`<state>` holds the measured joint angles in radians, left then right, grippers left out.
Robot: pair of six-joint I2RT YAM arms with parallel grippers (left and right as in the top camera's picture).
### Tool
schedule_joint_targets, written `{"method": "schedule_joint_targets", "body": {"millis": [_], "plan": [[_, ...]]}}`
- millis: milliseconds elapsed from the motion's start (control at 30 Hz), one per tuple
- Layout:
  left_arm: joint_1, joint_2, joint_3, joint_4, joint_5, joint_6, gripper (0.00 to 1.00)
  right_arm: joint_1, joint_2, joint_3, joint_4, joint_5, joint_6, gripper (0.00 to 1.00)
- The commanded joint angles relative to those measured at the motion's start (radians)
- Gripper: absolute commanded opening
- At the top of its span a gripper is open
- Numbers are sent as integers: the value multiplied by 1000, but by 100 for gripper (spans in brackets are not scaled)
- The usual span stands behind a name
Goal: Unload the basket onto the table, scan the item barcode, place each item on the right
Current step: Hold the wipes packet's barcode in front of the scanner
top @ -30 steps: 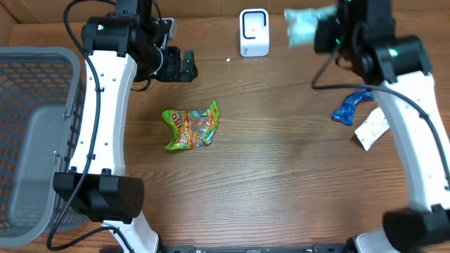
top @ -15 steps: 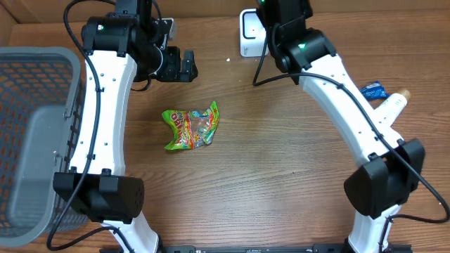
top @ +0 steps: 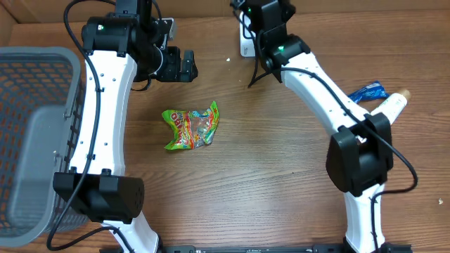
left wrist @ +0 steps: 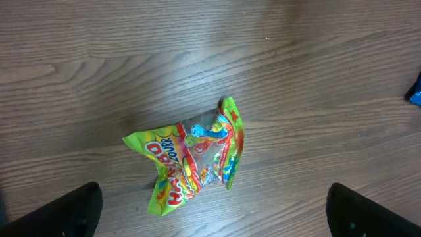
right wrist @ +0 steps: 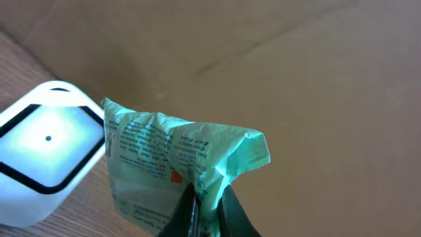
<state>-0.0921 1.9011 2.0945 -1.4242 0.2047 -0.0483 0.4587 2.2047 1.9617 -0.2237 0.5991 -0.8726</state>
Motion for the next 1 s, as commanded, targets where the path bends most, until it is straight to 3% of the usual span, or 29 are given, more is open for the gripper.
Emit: {"method": "schedule_joint_targets", "body": {"millis": [0, 233, 433, 967], "plan": [[-7, -5, 17, 0, -3, 19, 100, -3, 36, 22, 75, -28, -162, 4], [-7, -5, 17, 0, -3, 19, 100, -3, 93, 22, 196, -41, -304, 4], [-7, -5, 17, 0, -3, 19, 100, -3, 98, 21, 198, -113, -391, 4], [-7, -5, 17, 0, -3, 19, 100, -33, 103, 21, 167, -220, -482, 4]]}}
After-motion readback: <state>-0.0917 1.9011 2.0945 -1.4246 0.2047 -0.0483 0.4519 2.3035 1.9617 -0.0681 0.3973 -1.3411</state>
